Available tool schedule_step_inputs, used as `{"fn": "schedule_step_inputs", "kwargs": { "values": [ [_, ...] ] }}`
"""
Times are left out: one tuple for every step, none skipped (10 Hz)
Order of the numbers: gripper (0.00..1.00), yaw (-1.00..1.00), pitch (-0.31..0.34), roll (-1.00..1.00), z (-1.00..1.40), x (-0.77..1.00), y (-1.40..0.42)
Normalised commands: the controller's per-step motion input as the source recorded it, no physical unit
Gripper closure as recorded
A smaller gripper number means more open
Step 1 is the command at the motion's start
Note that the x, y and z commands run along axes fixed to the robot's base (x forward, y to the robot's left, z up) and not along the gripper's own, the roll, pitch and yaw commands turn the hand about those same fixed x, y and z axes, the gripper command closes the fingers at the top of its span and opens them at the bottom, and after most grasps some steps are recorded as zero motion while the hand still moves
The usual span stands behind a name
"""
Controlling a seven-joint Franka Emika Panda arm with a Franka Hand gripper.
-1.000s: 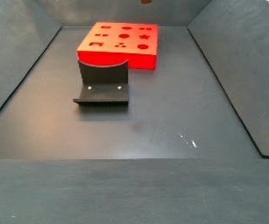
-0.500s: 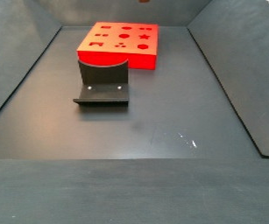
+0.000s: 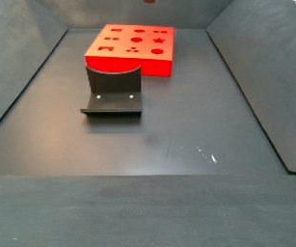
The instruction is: Insert the oval object.
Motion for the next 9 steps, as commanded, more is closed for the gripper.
{"fn": "schedule_step_inputs", "kwargs": {
  "values": [
    [1.00, -0.24, -0.434, 0.50, 0.13, 0.24, -0.38],
    [1.00, -0.15, -0.413, 0.50, 0.13, 0.29, -0.44],
    [1.00, -0.05, -0.339, 0.50, 0.12, 0.23, -0.47],
    [1.00, 0.00, -0.280, 0.50, 0.11, 0.19, -0.42],
    [1.00, 0.00, -0.121, 0.50, 0.06, 0.08, -0.34],
    [1.00, 0.00, 0.124, 0.50, -0.26, 0.24, -0.26],
    [1.00, 0.17, 0.147, 0.50, 0.00, 0.07, -0.28],
    [1.00, 0.00, 0.069, 0.13, -0.24, 0.00, 0.00],
    [1.00, 0.00, 0.000, 0.01, -0.03, -0.04, 0.00]
  ]
}}
